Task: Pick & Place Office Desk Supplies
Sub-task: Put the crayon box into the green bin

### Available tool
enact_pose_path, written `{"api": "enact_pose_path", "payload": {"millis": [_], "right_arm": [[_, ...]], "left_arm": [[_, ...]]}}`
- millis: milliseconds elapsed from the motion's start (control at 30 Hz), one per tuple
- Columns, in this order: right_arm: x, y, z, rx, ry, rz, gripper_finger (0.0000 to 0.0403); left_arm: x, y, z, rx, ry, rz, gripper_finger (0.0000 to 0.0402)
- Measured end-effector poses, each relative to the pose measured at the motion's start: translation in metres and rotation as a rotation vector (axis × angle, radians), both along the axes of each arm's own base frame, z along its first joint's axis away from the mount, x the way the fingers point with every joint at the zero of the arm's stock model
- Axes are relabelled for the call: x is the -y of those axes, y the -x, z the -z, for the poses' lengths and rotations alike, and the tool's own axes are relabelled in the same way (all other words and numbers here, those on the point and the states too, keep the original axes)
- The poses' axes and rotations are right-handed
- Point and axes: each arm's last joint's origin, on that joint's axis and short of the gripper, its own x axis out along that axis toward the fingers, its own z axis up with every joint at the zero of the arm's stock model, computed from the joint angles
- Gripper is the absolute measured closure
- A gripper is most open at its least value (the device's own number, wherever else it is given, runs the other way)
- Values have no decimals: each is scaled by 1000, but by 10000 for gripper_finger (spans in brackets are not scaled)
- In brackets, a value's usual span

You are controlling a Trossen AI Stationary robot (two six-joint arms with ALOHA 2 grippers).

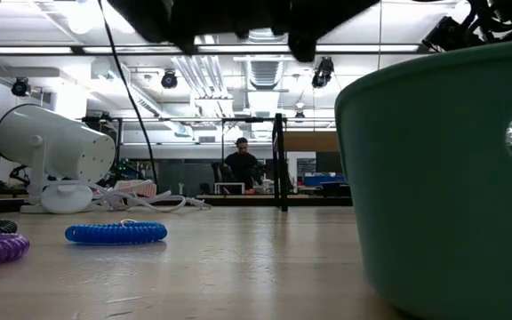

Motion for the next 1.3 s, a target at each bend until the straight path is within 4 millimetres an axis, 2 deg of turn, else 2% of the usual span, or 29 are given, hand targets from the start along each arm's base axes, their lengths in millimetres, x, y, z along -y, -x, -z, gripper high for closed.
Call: {"api": "enact_pose_path", "payload": {"millis": [133, 233, 500, 767, 900, 1033, 1133, 1300], "right_arm": [[0, 0, 0, 0, 0, -1, 335], [0, 0, 0, 0, 0, 0, 335], [0, 0, 0, 0, 0, 0, 335], [0, 0, 0, 0, 0, 0, 335], [0, 0, 0, 0, 0, 0, 335], [0, 0, 0, -4, 7, -3, 335], [0, 0, 0, -40, 66, -34, 335], [0, 0, 0, -61, 101, -52, 335]], "left_arm": [[-35, 5, 19, -61, 7, -1, 236], [-55, 8, 18, -37, 11, -37, 236], [-87, 23, 14, 184, -7, 5, 236], [-125, 51, 26, 114, 28, -103, 236], [-133, 69, 22, 80, 39, -130, 236], [-132, 83, 17, 50, 45, -138, 236], [-131, 89, 10, 63, 42, -137, 236], [-130, 92, 12, 30, 49, -138, 236]]}}
